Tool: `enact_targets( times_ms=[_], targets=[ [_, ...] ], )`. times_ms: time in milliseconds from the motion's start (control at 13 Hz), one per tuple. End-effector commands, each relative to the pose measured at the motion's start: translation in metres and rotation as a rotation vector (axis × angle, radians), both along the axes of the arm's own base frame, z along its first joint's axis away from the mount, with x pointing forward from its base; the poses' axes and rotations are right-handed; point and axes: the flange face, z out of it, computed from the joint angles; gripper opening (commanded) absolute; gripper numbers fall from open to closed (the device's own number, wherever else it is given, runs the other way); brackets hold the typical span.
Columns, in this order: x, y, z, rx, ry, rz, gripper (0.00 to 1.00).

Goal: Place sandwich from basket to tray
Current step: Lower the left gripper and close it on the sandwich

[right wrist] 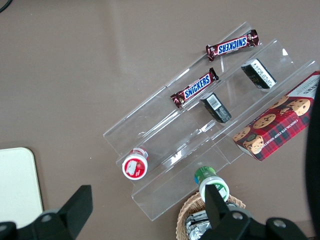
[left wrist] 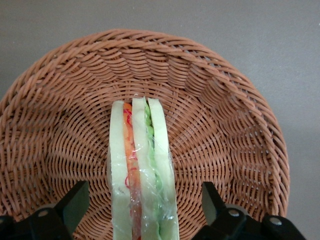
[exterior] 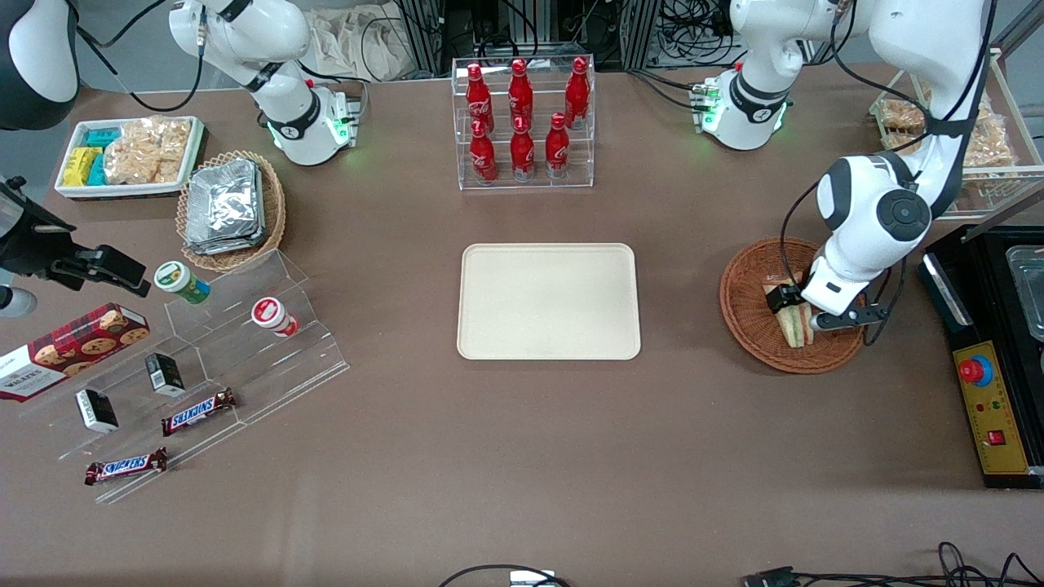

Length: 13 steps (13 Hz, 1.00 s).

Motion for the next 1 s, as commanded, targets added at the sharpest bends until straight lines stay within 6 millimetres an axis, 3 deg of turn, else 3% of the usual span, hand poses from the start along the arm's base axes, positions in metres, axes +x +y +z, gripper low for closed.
enact_targets(
  times_ms=[0, 77, 154, 385, 769, 923],
  targets=[
    [-0.003, 0.001, -0.005, -0.005, -0.005, 0.015, 1.0],
    [-0.003, 0.001, -0.005, -0.005, -0.005, 0.015, 0.99],
    [-0.004, 0.001, -0.006, -0.005, -0.011, 0.012, 0.01],
    [-0.014, 0.001, -0.015, -0.007, -0.047, 0.011, 0.0],
    [-0.014, 0.0, -0.011, -0.008, -0.046, 0.006, 0.0],
    [-0.015, -0.001, 0.03, -0.016, -0.036, -0.005, 0.0]
  ],
)
